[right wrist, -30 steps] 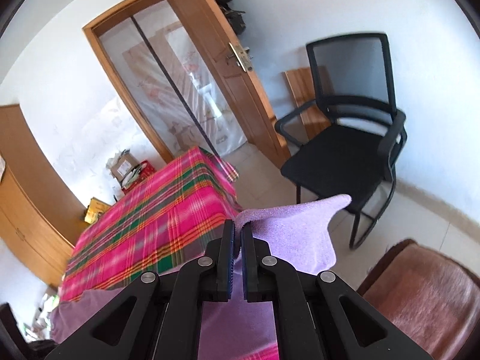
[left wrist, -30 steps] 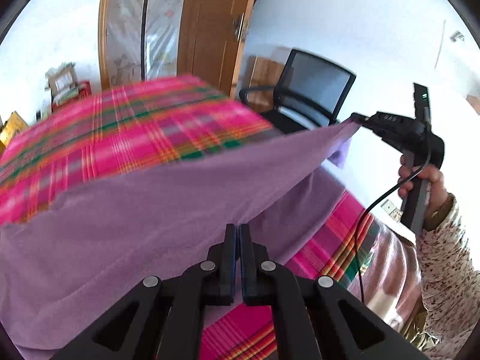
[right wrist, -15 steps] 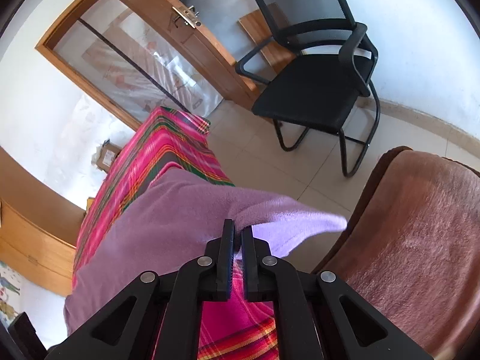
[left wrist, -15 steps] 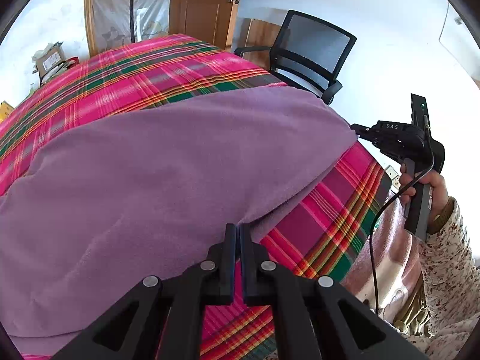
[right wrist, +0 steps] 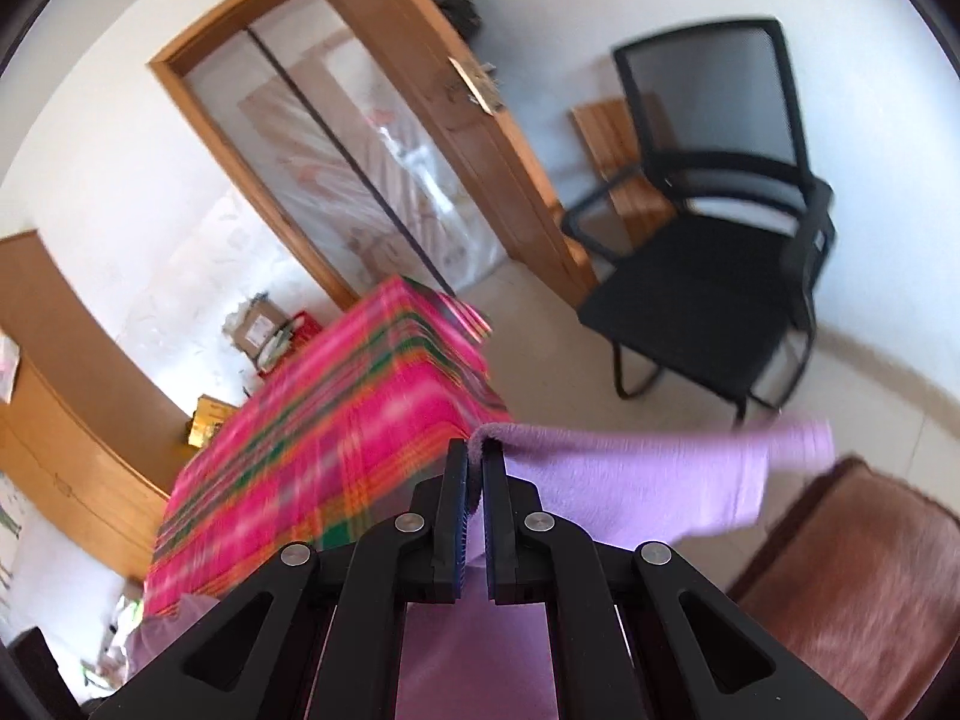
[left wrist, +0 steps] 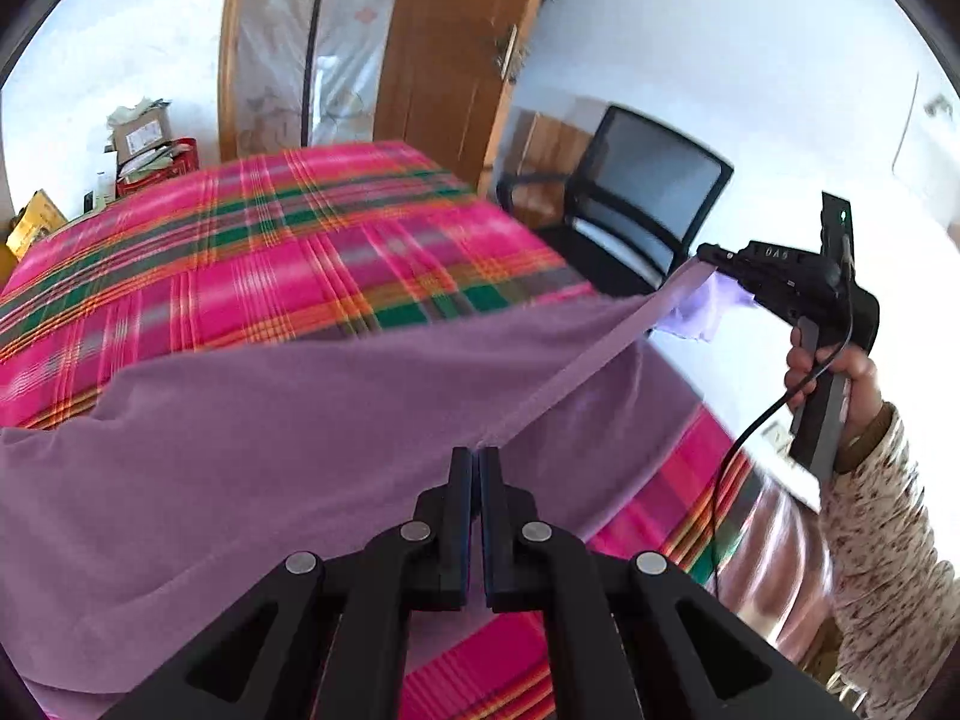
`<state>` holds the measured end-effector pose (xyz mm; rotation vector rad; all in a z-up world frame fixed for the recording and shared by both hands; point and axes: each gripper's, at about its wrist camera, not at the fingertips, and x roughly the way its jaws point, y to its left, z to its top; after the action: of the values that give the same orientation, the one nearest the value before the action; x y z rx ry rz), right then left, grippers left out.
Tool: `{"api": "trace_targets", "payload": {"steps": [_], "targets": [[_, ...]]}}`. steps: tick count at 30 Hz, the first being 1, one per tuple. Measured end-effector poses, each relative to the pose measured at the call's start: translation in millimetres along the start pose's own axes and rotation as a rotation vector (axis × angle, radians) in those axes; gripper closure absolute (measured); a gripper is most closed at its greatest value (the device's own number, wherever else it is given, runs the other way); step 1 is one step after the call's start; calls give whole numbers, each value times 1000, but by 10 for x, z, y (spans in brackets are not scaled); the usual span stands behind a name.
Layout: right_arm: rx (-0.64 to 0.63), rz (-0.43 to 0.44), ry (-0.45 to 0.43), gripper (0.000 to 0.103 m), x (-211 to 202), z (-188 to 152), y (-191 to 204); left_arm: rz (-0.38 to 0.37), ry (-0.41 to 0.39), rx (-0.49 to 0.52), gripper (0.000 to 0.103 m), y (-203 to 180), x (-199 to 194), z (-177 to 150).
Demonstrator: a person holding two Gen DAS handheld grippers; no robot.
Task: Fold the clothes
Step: 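Lower the edge onto the bed with the right gripper and release it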
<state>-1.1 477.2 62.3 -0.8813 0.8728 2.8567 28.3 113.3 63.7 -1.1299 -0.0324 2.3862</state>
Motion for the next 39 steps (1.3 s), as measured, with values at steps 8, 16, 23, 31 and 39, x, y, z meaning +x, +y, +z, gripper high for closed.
{"api": "trace_targets", "payload": {"steps": [8, 16, 23, 31, 39], "targets": [[49, 16, 1, 98, -74, -102, -239, 2, 27, 23, 101, -76, 44, -73], [216, -23, 158, 98, 12, -848, -879, 5, 192, 61, 101, -104, 338, -426], [211, -20, 251, 94, 32, -1025, -931, -8, 231, 90, 100, -108, 355, -482], [151, -105, 187, 78, -110, -751, -921, -62, 230, 66, 100, -37, 308, -452], [64, 72, 203, 51, 285, -409, -565, -224, 220, 55, 100, 64, 43, -366]]}}
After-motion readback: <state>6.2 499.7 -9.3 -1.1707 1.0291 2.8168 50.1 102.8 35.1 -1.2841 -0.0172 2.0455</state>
